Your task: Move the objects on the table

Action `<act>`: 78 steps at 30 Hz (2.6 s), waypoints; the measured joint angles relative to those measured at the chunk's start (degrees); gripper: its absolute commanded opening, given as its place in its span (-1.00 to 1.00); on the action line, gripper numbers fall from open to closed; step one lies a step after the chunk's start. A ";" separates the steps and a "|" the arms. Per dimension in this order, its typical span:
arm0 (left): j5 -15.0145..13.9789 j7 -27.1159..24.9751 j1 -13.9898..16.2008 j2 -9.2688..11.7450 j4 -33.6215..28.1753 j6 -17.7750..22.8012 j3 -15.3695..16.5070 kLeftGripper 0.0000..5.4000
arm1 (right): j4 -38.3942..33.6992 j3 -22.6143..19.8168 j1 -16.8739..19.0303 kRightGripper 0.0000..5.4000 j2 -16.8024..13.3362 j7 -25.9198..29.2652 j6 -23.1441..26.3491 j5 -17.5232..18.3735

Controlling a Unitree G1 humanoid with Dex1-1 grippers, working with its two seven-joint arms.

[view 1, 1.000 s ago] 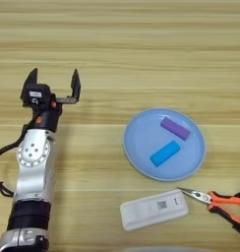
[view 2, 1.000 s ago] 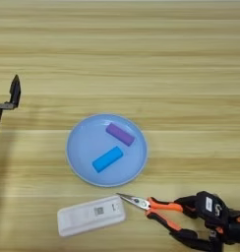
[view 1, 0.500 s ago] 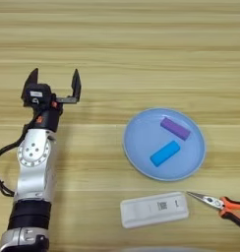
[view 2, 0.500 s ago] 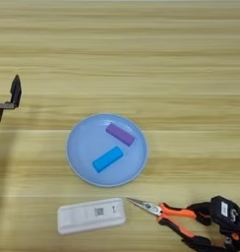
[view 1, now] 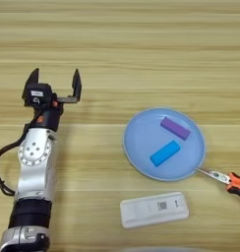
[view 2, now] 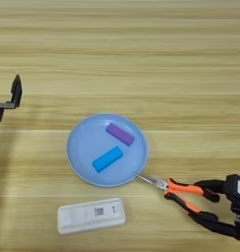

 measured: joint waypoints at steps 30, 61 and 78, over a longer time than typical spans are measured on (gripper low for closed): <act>0.45 0.59 -0.11 -1.56 0.14 -0.64 -0.41 1.00 | -5.73 8.98 -17.40 0.27 5.64 -12.52 11.12 -1.24; 0.73 0.88 -0.06 -2.00 -0.35 -0.65 -0.68 1.00 | 2.07 26.67 -35.57 0.27 20.63 -27.23 20.94 -13.67; 0.73 0.90 -0.06 -2.00 -0.32 -0.67 -0.60 1.00 | 10.98 29.03 -40.16 0.27 26.35 -28.63 19.07 -16.63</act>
